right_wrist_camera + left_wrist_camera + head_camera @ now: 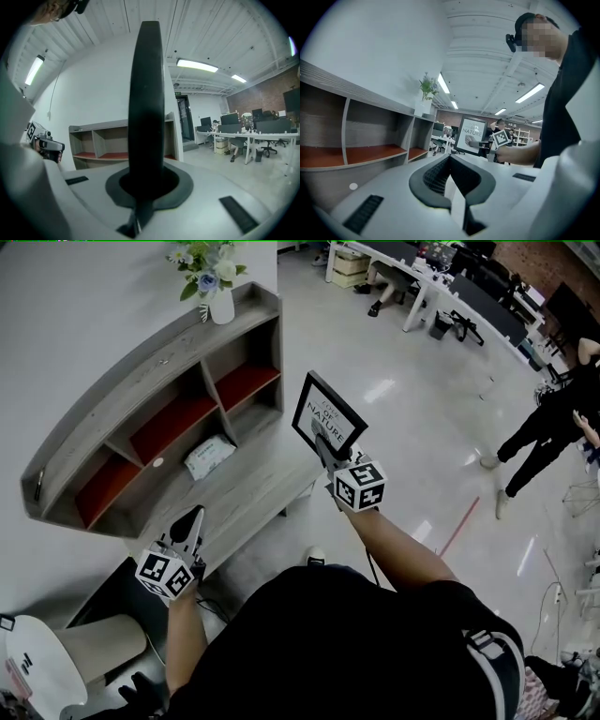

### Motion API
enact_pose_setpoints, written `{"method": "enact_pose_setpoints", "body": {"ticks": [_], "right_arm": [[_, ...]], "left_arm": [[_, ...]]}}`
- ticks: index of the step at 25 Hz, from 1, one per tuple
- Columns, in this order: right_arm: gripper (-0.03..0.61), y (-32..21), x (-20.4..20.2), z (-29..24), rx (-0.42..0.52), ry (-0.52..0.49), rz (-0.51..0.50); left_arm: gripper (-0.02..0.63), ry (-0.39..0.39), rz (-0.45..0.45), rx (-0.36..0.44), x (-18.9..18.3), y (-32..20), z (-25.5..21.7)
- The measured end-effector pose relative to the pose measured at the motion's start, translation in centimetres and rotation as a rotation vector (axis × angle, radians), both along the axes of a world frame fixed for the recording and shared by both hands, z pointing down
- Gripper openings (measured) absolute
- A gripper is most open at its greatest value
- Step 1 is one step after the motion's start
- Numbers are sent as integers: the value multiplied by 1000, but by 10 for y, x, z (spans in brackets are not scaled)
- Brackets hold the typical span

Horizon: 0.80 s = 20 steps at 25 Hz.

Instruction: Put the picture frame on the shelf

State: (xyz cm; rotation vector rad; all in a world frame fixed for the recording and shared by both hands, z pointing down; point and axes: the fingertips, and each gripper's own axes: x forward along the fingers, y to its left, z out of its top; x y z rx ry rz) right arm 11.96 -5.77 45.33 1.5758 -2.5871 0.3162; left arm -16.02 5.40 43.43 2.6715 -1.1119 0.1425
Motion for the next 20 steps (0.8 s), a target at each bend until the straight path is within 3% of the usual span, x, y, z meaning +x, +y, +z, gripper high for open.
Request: {"method": "enact_pose_setpoints", "body": {"ticks": [20], "right_arm": [[23,-51,51,14,-10,18,-71]], "left_arm": [[21,0,-12,3,76,-51,6]]}}
